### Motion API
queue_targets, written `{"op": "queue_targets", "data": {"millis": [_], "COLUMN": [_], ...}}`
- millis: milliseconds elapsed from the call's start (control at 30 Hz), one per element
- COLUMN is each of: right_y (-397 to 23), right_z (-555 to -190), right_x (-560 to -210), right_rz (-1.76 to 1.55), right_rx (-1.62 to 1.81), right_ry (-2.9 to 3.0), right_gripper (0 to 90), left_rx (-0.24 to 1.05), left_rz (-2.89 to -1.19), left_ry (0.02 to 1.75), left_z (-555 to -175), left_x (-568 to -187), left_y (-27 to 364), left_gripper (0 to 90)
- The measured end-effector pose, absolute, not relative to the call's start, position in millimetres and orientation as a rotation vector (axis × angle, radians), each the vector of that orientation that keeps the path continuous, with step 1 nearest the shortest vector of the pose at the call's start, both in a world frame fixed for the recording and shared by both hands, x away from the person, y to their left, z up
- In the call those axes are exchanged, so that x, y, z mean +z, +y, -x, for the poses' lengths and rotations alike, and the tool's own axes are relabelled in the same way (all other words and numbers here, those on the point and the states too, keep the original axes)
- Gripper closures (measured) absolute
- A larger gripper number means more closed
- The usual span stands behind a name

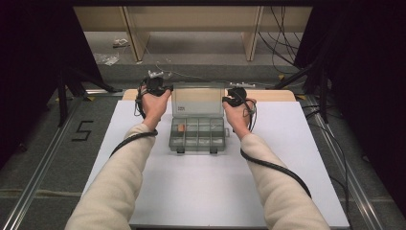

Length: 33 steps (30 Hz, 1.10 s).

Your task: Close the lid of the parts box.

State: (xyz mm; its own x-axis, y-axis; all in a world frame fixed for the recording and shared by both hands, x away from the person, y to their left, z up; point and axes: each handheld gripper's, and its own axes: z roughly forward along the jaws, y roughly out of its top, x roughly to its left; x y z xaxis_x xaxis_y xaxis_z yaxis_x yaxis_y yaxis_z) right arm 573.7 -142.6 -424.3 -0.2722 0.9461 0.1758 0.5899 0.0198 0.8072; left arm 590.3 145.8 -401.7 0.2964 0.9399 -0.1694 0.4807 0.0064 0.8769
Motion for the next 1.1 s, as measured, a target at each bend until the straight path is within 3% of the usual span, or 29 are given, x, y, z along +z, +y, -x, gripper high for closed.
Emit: {"op": "queue_targets", "data": {"millis": [100, 233, 600, 1100], "right_y": [-142.4, -142.8, -140.0, -141.5], "right_z": [-574.6, -578.3, -579.4, -567.4], "right_x": [-421.1, -409.0, -388.9, -388.0], "right_rz": [-1.534, -1.464, -1.411, -1.412], "right_rx": [1.159, 1.177, 1.167, 1.184], "right_ry": [1.894, 1.881, 1.857, 1.837], "right_gripper": [79.7, 78.1, 86.4, 87.6], "left_rx": [0.616, 0.624, 0.629, 0.662], "left_rz": [-1.622, -1.628, -1.622, -1.617], "left_ry": [1.321, 1.31, 1.297, 1.281], "left_z": [-588.4, -584.7, -577.5, -565.7], "left_x": [-401.3, -399.6, -398.1, -396.5], "left_y": [145.6, 145.7, 146.5, 144.8], "left_gripper": [87.1, 87.0, 87.2, 87.3]}}
